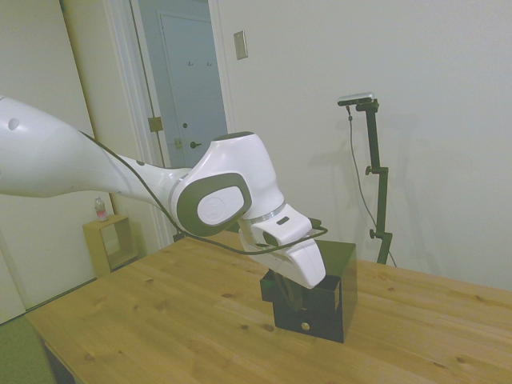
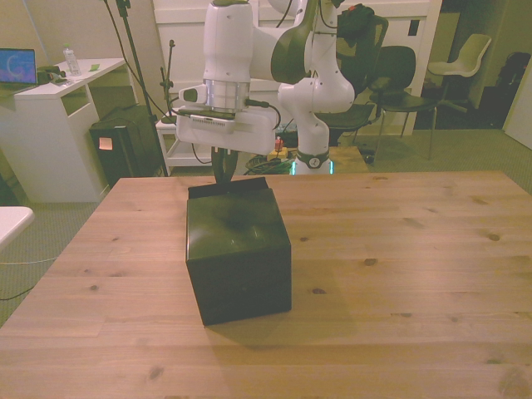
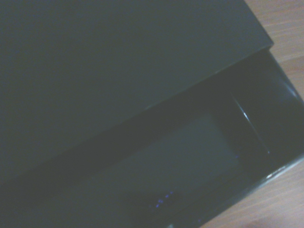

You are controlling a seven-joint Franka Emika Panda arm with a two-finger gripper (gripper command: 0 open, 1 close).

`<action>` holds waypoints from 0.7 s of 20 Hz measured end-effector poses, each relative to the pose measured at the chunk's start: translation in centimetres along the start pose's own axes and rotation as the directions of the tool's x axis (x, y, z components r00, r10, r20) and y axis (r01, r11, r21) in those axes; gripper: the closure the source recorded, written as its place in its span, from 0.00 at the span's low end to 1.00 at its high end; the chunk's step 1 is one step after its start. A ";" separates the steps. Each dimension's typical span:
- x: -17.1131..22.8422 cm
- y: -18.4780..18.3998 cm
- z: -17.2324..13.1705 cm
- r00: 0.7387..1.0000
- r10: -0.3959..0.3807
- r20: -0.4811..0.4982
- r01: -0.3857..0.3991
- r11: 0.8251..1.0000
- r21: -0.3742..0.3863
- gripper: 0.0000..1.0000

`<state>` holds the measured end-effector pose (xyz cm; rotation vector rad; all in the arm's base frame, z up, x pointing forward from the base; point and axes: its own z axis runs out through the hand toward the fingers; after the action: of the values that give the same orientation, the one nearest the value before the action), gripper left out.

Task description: Close the top drawer

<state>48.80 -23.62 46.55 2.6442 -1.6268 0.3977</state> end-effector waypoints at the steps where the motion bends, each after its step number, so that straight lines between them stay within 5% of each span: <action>1: 0.2 -0.2 0.0 1.000 -0.001 -0.004 0.001 1.000 0.001 1.00; 14: 2.9 -3.9 0.6 0.998 -0.041 -0.046 0.041 0.999 -0.004 1.00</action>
<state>53.64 -24.45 47.06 2.6401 -1.5567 0.4511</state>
